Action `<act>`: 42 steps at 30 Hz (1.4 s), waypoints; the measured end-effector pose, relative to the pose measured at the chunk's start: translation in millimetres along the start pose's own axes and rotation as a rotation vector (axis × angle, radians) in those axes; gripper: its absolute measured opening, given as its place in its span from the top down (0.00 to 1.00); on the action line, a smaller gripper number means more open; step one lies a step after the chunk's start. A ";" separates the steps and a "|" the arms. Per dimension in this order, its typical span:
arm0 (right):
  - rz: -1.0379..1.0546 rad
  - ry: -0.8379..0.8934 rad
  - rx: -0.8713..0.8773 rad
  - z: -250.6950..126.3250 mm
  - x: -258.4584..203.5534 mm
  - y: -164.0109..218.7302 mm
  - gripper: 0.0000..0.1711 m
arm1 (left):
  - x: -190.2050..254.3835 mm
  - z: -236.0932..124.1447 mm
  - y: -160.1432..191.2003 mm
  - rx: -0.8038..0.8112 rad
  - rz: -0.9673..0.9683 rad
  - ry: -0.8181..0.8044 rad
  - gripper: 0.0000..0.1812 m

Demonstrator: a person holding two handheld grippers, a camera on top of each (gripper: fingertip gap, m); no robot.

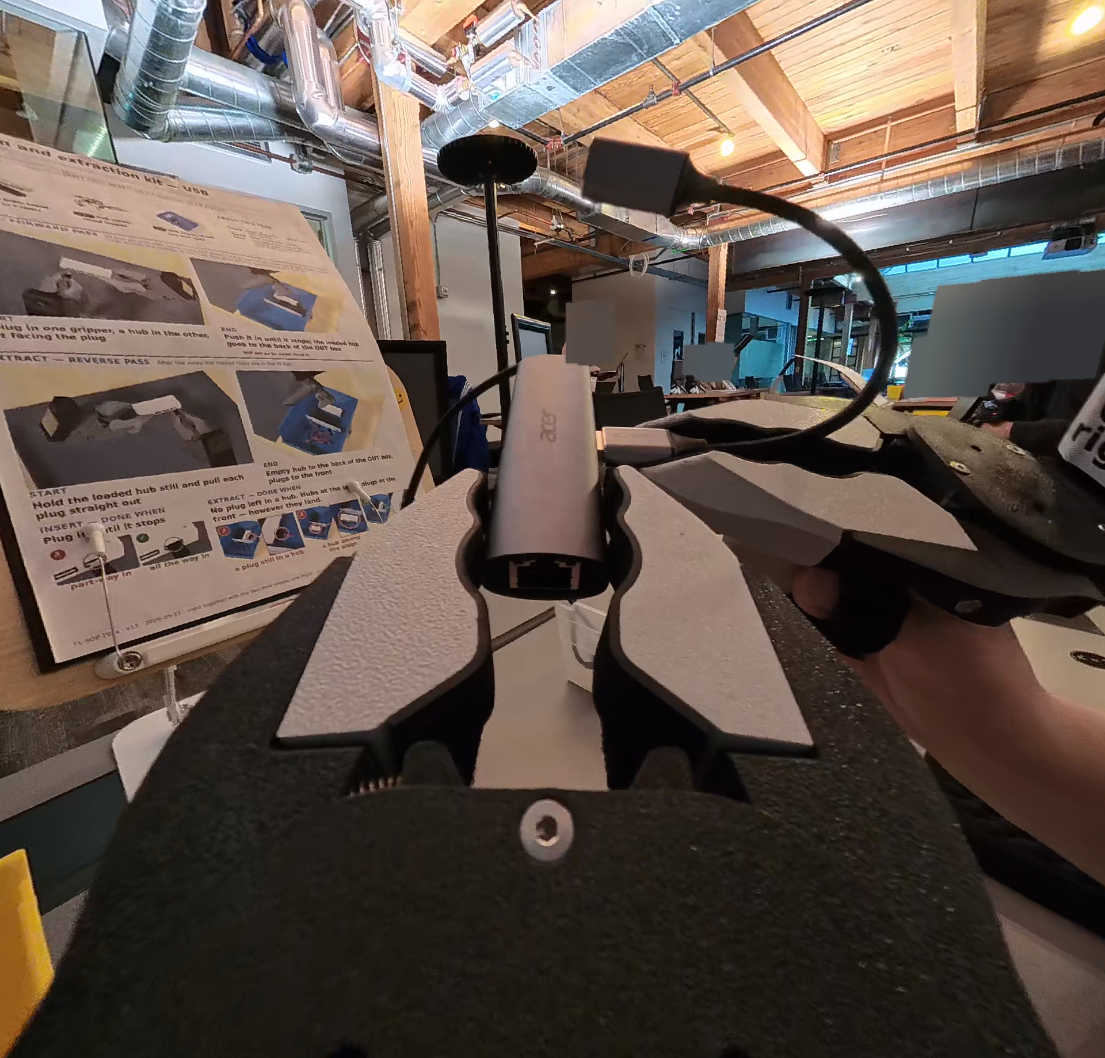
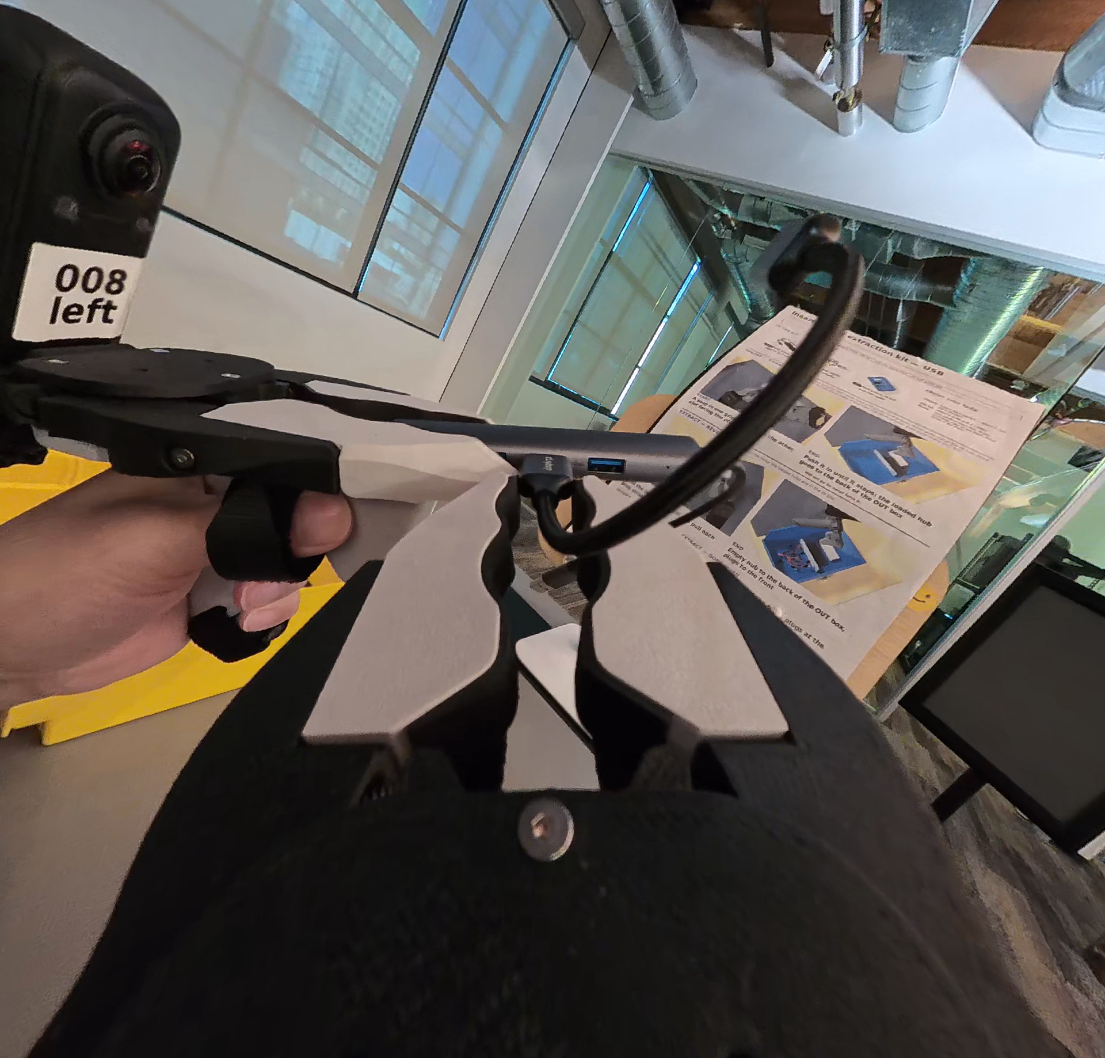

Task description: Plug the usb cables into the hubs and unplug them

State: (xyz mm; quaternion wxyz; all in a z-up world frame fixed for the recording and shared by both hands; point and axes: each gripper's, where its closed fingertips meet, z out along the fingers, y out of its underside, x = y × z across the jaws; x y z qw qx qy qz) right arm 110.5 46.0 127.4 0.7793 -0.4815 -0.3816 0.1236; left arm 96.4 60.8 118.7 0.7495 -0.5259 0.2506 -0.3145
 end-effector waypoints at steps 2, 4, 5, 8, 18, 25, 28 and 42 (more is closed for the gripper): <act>-0.002 0.011 0.003 0.0 0.1 -0.3 0.90 | -0.4 0.2 -0.4 -0.001 0.009 0.002 0.80; -0.001 0.019 0.000 0.7 0.5 1.3 0.90 | -1.6 0.8 0.9 -0.011 0.010 -0.002 0.80; 0.005 0.021 0.001 0.9 0.7 2.0 0.90 | -2.2 1.3 1.7 -0.014 0.007 -0.002 0.80; 0.006 0.035 -0.005 1.9 1.4 4.2 0.90 | -3.9 2.4 3.9 -0.022 -0.001 -0.001 0.80; 0.011 0.043 0.012 0.2 2.7 3.8 0.90 | -2.7 4.1 3.6 -0.034 0.030 0.004 0.80; 0.018 0.022 0.018 -1.5 3.7 3.6 0.90 | -1.0 4.7 2.7 -0.052 0.039 0.020 0.80; 0.003 0.054 0.006 -1.3 3.9 5.3 0.90 | -1.9 5.3 4.4 -0.061 0.038 0.016 0.80; -0.015 0.043 0.018 -5.2 4.7 1.8 0.90 | 1.8 5.7 1.2 -0.062 0.055 0.048 0.80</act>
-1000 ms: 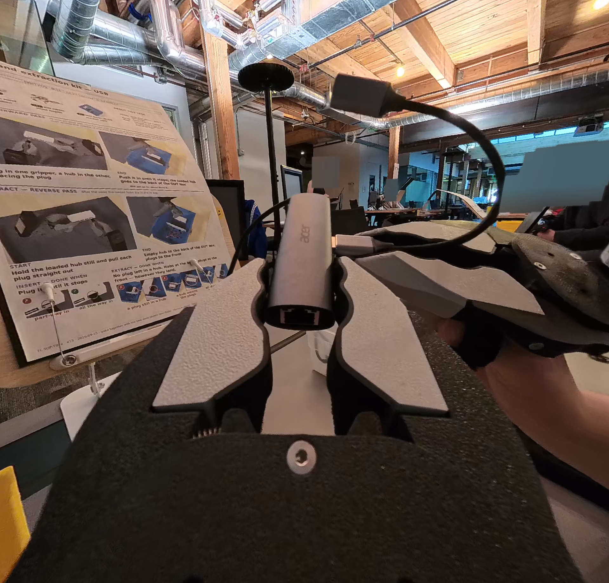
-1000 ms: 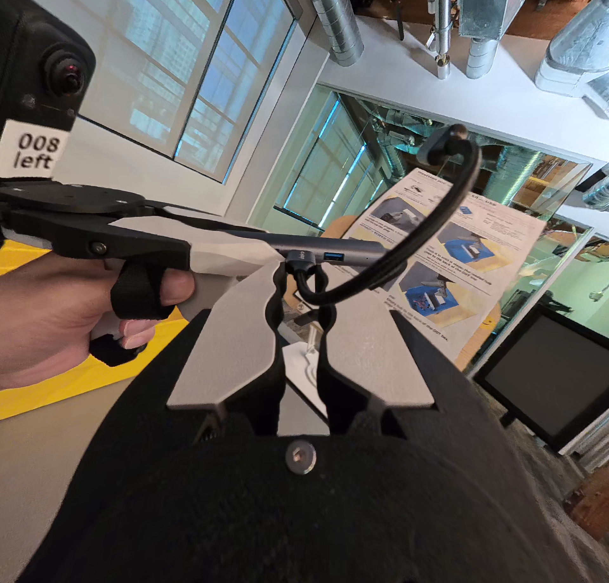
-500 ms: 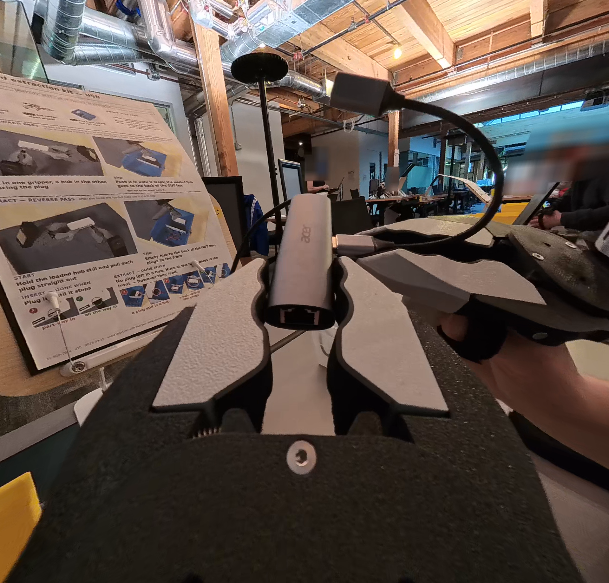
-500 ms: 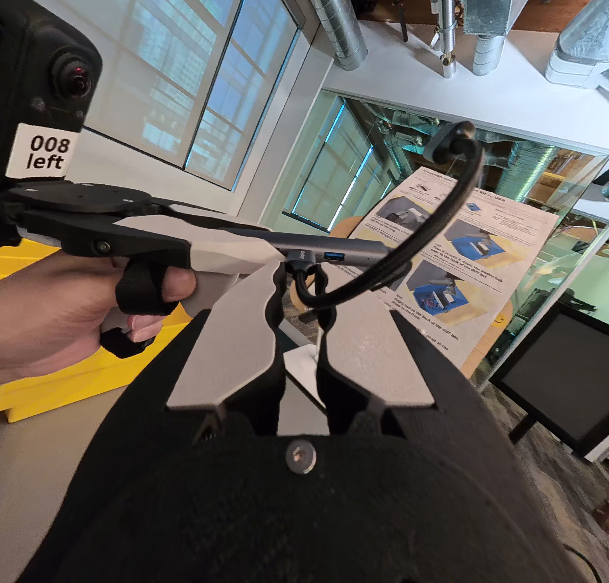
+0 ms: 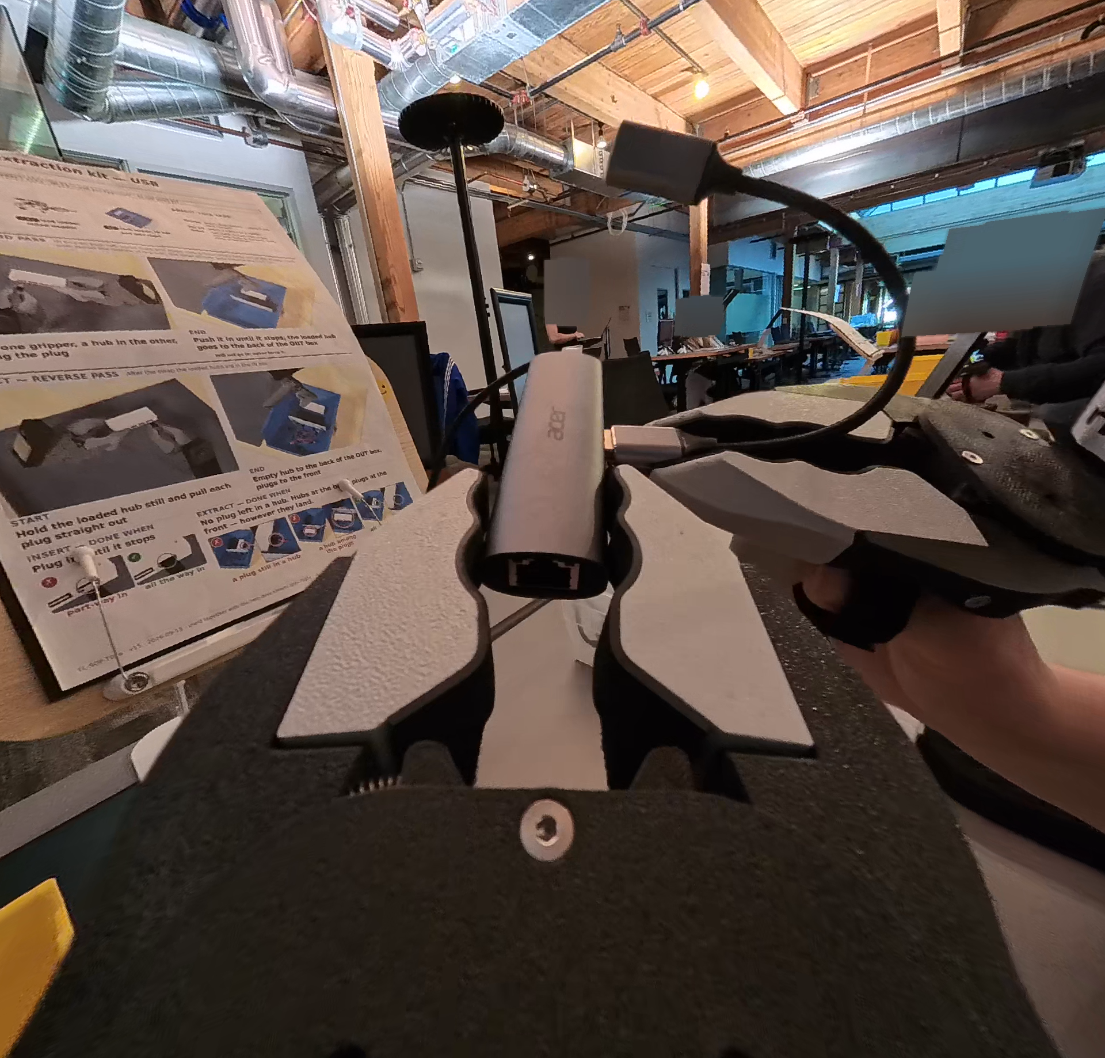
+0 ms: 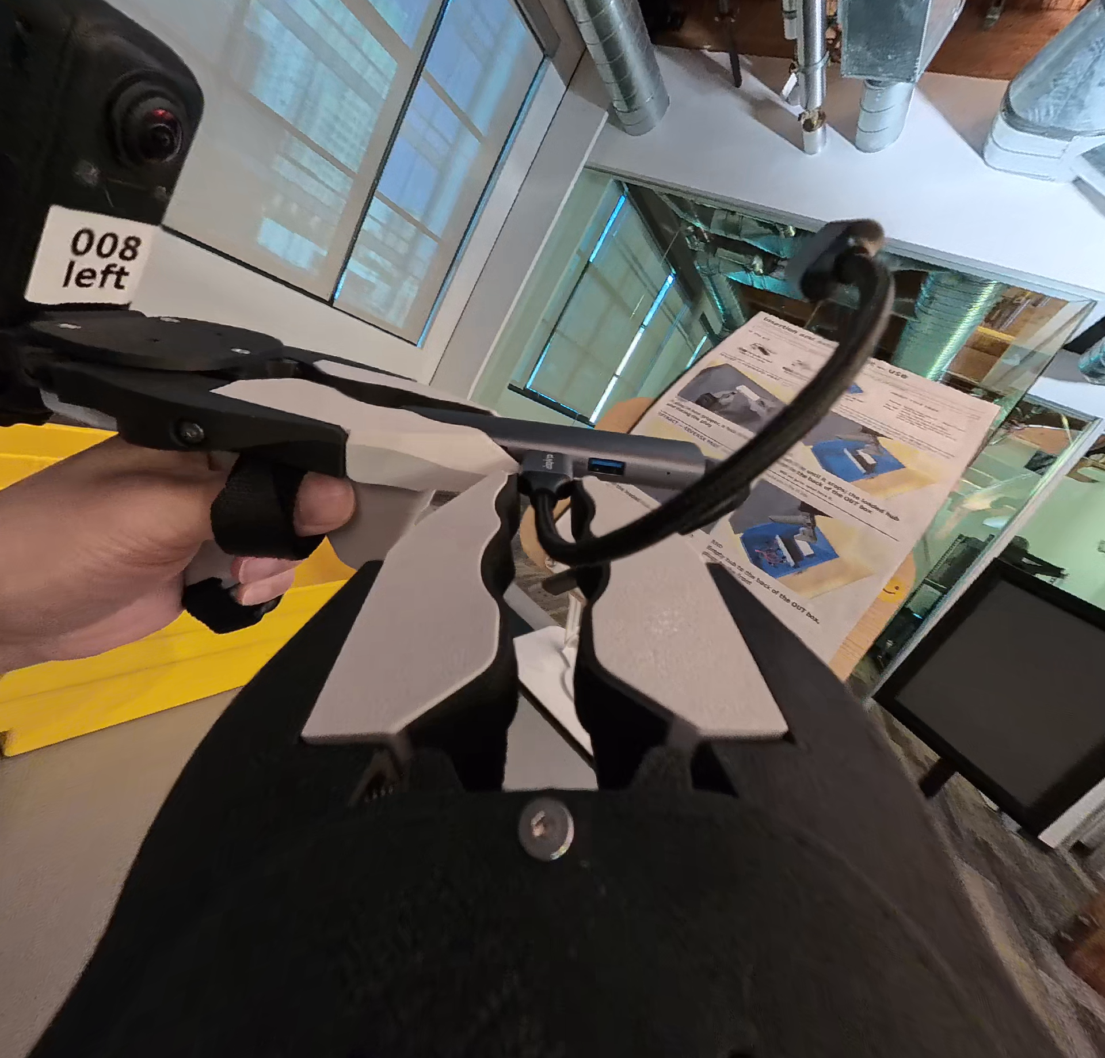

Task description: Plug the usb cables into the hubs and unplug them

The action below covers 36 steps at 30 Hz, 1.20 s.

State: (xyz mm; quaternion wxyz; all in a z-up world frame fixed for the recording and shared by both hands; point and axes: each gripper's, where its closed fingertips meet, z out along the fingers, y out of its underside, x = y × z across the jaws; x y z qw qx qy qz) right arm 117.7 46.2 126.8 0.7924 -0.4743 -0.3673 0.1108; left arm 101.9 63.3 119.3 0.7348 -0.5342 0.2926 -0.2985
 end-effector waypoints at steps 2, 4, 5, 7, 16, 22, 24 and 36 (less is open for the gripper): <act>-0.032 0.033 -0.015 0.3 0.0 1.1 0.90 | -0.7 0.7 1.6 -0.003 -0.012 -0.002 0.80; -0.041 0.050 -0.025 0.7 0.3 2.7 0.90 | -1.6 1.3 3.3 -0.014 -0.019 -0.004 0.80; -0.034 0.057 -0.024 0.6 0.3 2.6 0.90 | -1.9 1.5 3.2 -0.013 -0.006 -0.014 0.80; -0.030 0.059 -0.024 0.5 0.6 2.0 0.90 | -1.9 1.4 2.2 -0.016 0.007 -0.020 0.80; -0.044 0.048 -0.016 -1.8 0.3 0.0 0.90 | -1.4 1.2 -0.1 -0.014 0.023 -0.002 0.80; -0.051 0.056 0.045 -12.0 2.4 -21.8 0.90 | -55.0 -24.1 -25.9 0.068 -0.112 -0.094 0.80; -0.007 0.030 0.010 -8.6 5.5 -15.9 0.90 | -54.9 -27.1 -33.1 0.071 -0.077 -0.096 0.80; 0.208 -0.150 -0.309 -39.7 70.4 9.6 0.90 | -33.9 -9.4 -4.1 -0.035 -0.206 0.032 0.80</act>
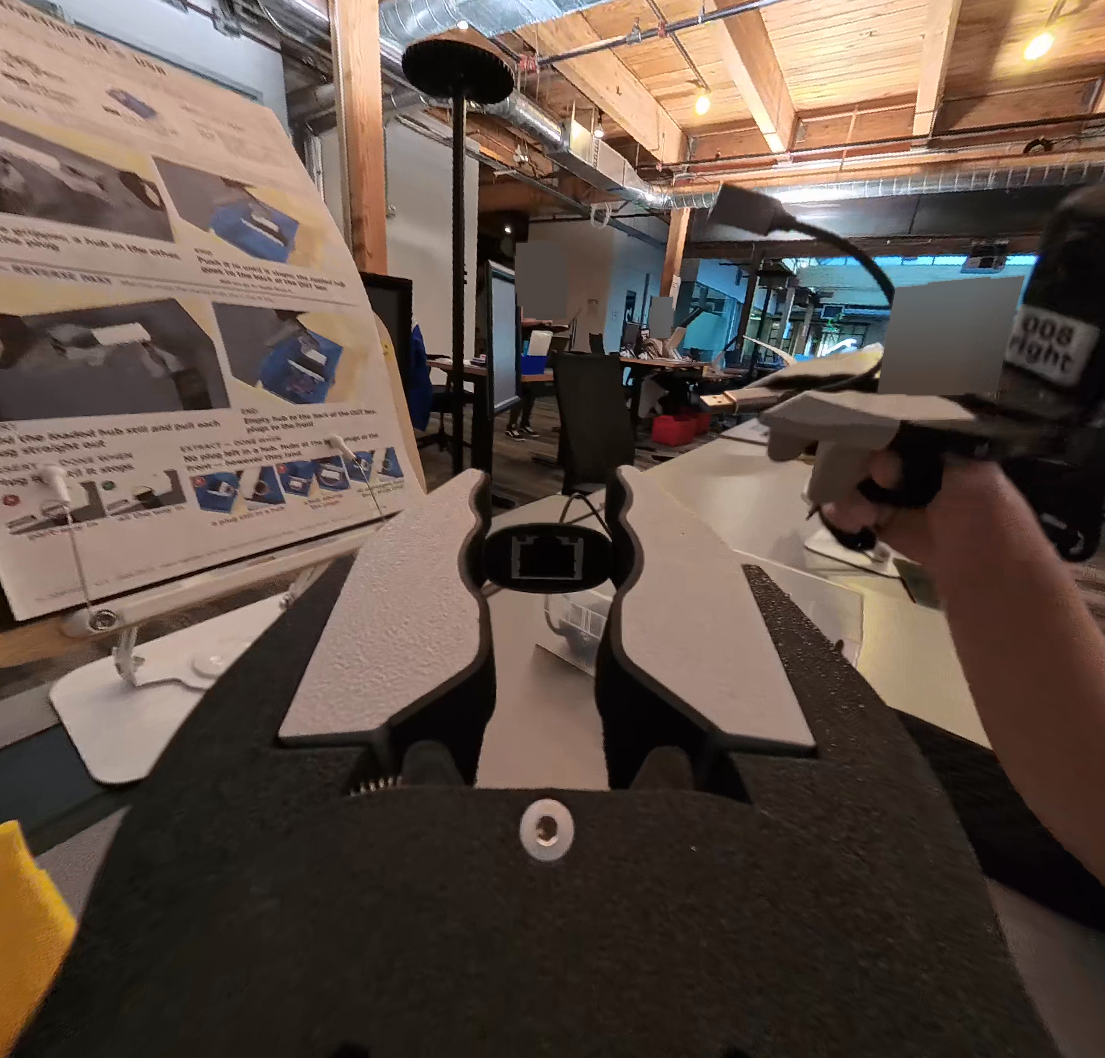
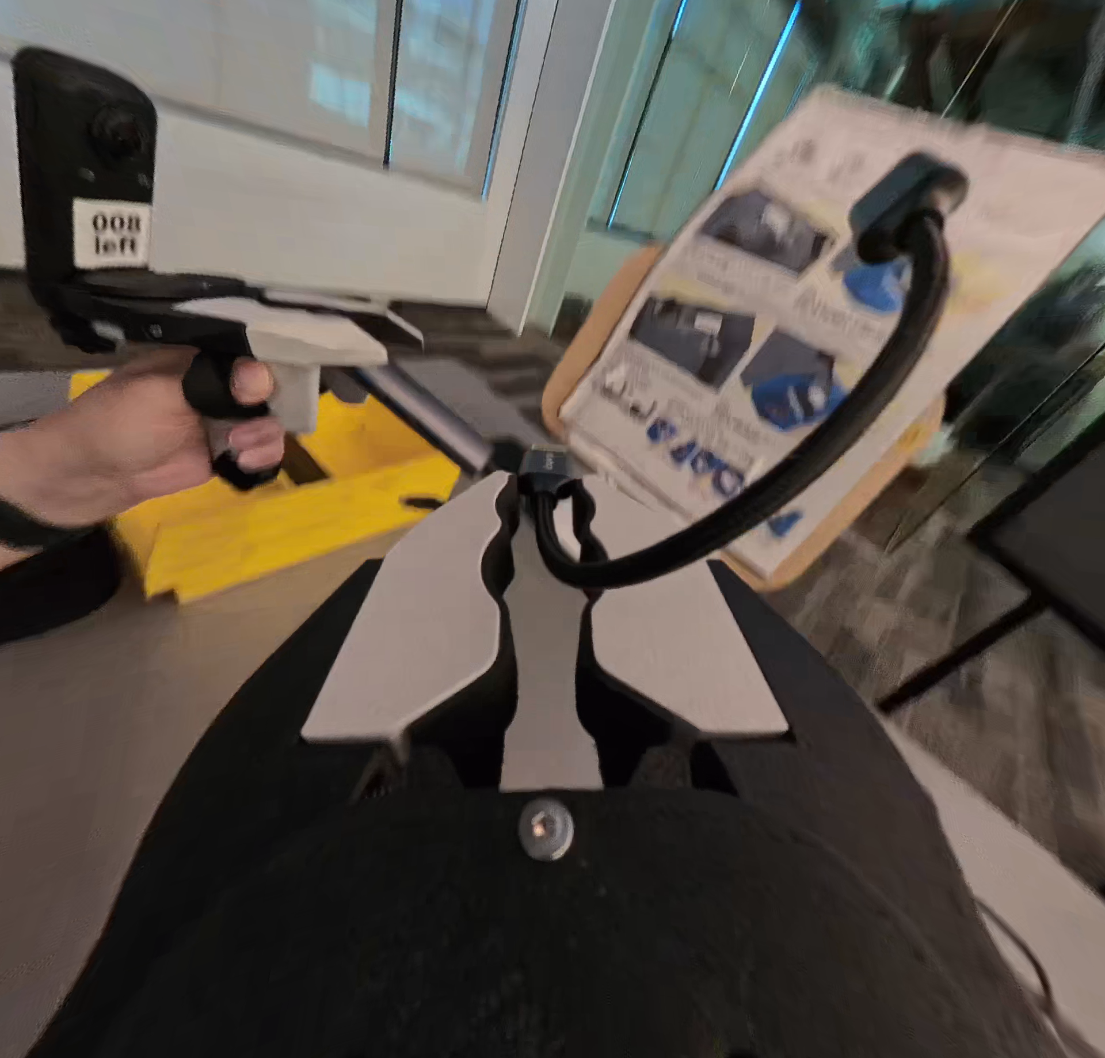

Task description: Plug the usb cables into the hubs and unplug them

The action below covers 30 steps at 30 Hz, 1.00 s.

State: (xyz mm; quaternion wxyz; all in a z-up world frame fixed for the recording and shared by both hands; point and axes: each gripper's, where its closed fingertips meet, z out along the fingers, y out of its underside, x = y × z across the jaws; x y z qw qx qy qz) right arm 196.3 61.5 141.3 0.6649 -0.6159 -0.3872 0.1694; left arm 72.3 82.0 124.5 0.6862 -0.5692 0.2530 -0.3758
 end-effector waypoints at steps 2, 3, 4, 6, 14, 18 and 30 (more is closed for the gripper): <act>0.046 -0.048 -0.138 -24.8 14.5 18.7 0.90 | 2.4 4.3 7.9 -0.023 -0.010 0.011 0.80; 0.082 -0.075 -0.208 -39.3 19.1 30.6 0.90 | 4.7 6.1 10.9 -0.033 -0.015 0.022 0.80; 0.127 -0.098 -0.267 -53.7 22.5 42.6 0.90 | 6.6 7.8 13.2 -0.042 -0.017 0.030 0.80; 0.213 -0.141 -0.362 -79.1 23.9 66.3 0.90 | 9.1 10.4 16.4 -0.056 -0.015 0.040 0.80; 0.346 -0.435 -0.814 -137.4 -3.4 188.9 0.89 | 17.7 12.2 14.4 -0.052 -0.034 0.075 0.80; 0.522 -0.646 -0.923 -143.9 -29.9 214.2 0.89 | 20.5 10.1 8.7 -0.033 -0.015 0.068 0.80; 0.707 -0.229 -0.950 -143.0 41.8 233.8 0.81 | 27.8 8.0 1.6 -0.012 -0.022 0.098 0.80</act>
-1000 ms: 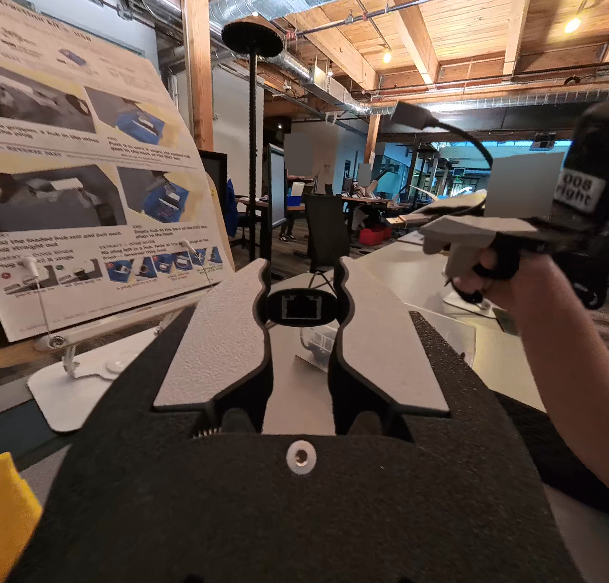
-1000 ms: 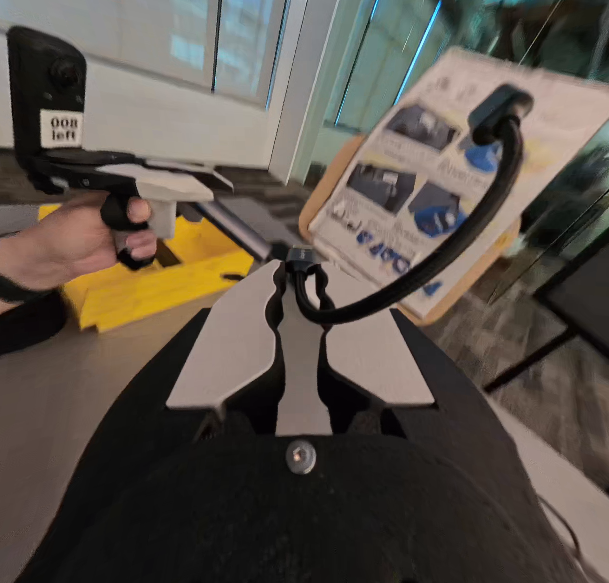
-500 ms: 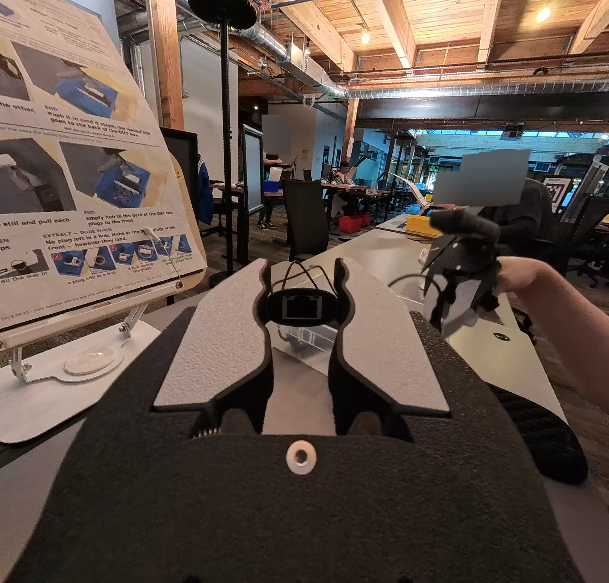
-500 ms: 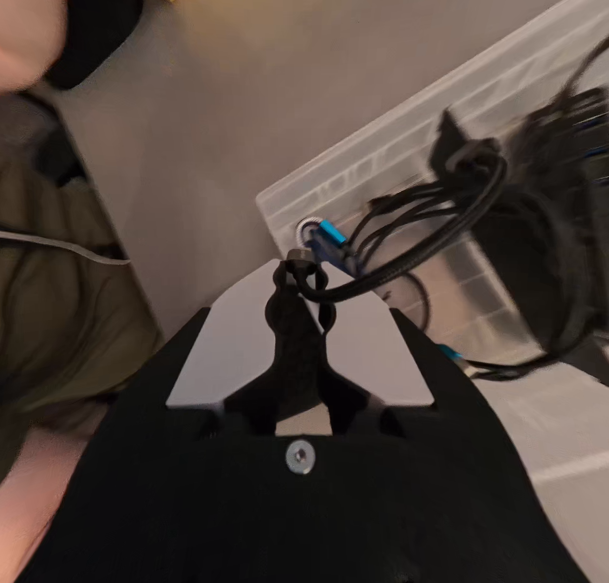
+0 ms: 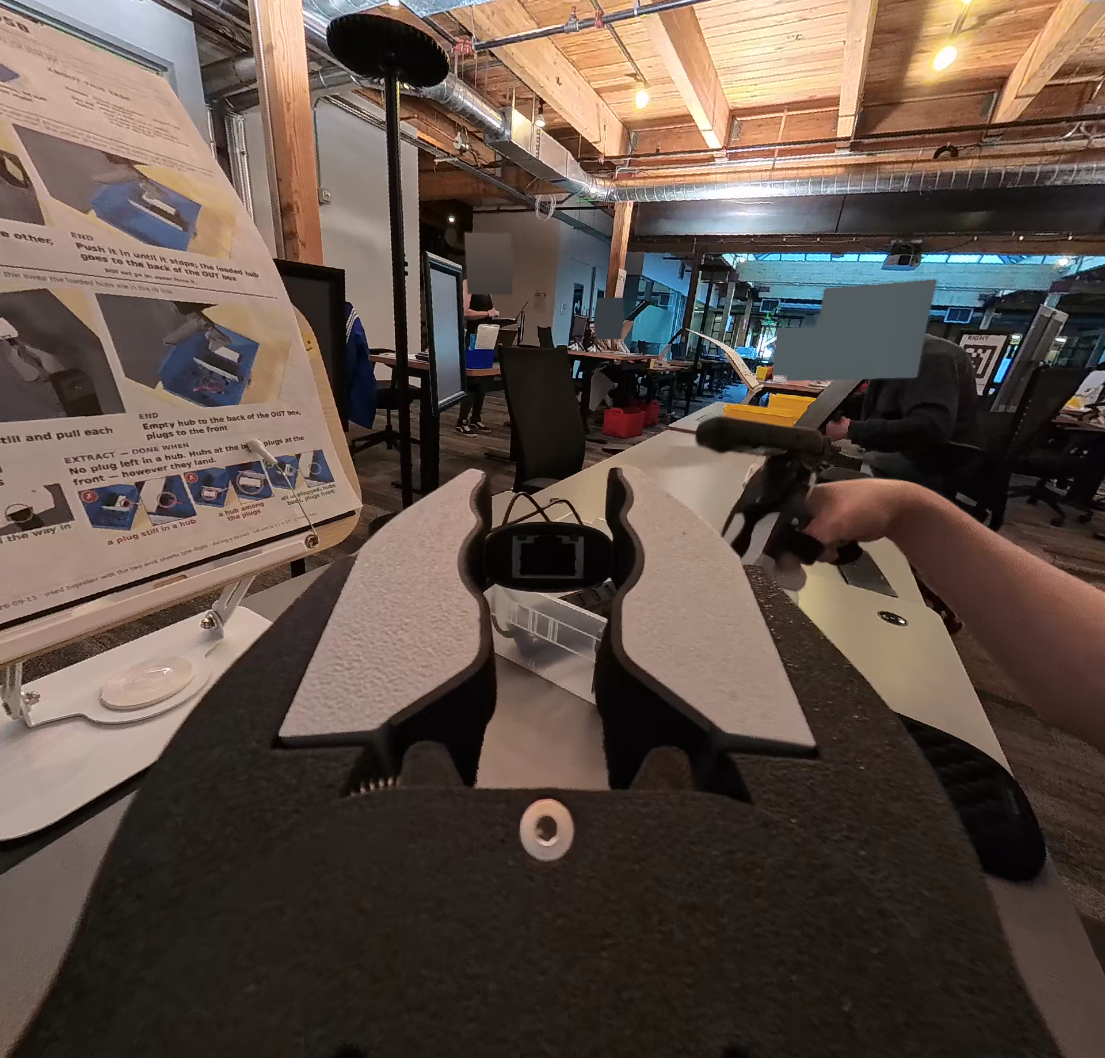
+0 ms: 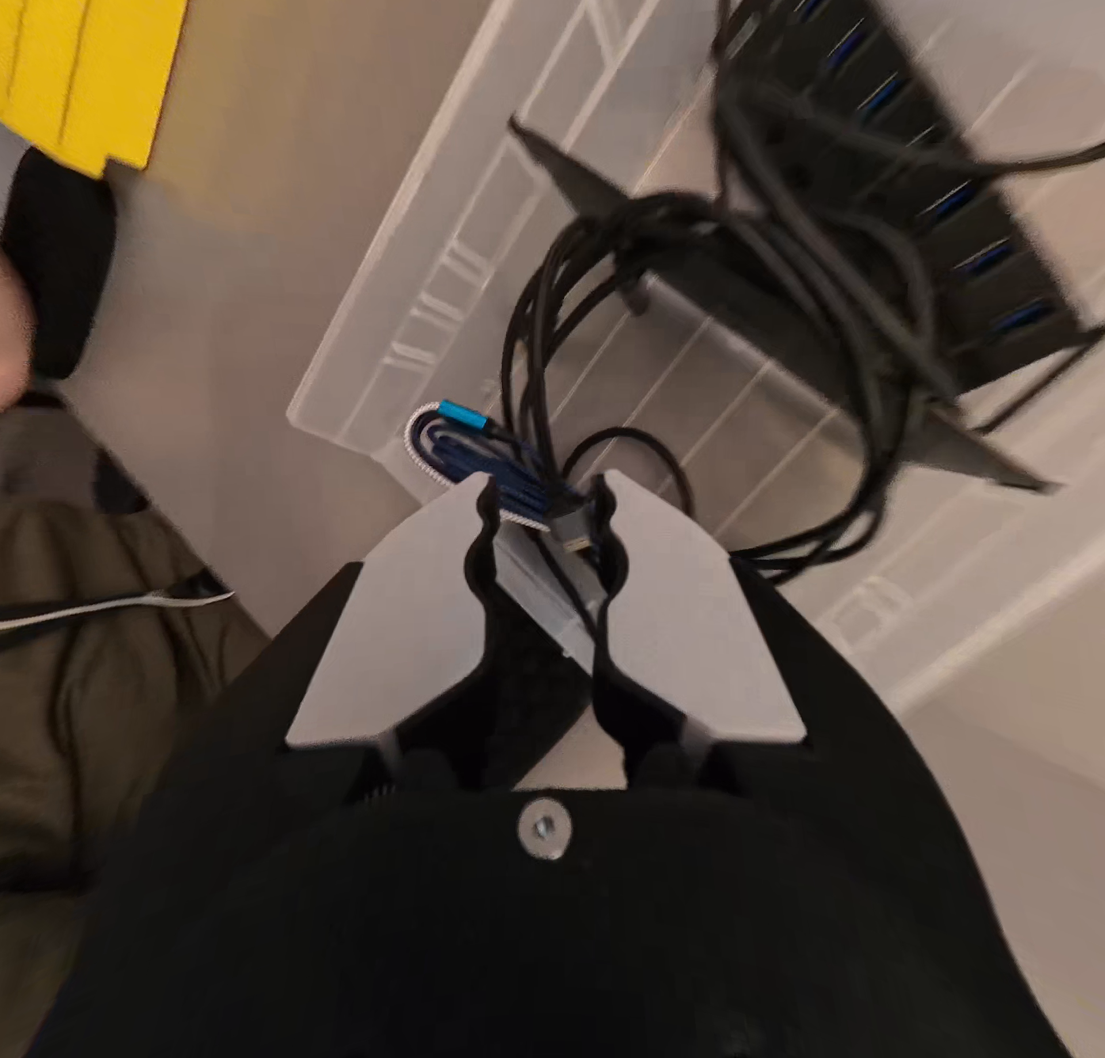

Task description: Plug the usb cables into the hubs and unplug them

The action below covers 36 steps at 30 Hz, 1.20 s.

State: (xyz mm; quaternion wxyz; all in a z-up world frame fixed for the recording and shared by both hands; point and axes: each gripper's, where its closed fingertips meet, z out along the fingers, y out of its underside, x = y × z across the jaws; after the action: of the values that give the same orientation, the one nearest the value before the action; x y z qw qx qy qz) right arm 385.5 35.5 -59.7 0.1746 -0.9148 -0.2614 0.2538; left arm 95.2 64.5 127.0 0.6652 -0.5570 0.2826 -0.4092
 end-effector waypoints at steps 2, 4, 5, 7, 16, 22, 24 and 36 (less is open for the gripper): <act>-0.034 0.118 0.079 -19.6 6.0 -14.4 0.78 | 0.8 0.3 0.3 -0.001 -0.002 0.004 0.80; -0.162 0.265 0.224 -42.0 4.3 -42.0 0.78 | 2.9 1.1 1.0 -0.004 -0.014 0.019 0.80; -0.272 0.314 0.333 -51.8 -8.1 -62.1 0.77 | 4.0 1.4 0.7 -0.002 -0.023 0.025 0.80; -0.527 0.352 0.574 -63.2 -57.4 -101.2 0.73 | 7.1 2.4 1.1 -0.004 -0.038 0.042 0.80; -1.352 0.456 1.000 11.4 -243.5 -161.4 0.76 | 21.2 6.5 6.2 -0.027 -0.056 0.080 0.80; -1.418 0.642 0.986 35.4 -232.0 -182.7 0.77 | 28.9 7.7 6.2 -0.031 -0.085 0.110 0.80; -1.410 0.614 1.007 35.4 -233.5 -181.7 0.89 | 29.9 8.5 7.8 -0.038 -0.091 0.119 0.80; -1.241 0.628 0.880 -66.0 -188.6 -213.2 0.90 | 16.6 -11.9 -23.8 -0.031 -0.031 0.090 0.73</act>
State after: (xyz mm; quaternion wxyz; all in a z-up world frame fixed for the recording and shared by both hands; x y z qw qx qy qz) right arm 200.6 87.3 160.5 0.6907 -0.4801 -0.5352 -0.0775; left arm 88.2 43.1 148.9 0.6368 -0.5524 0.3099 -0.4397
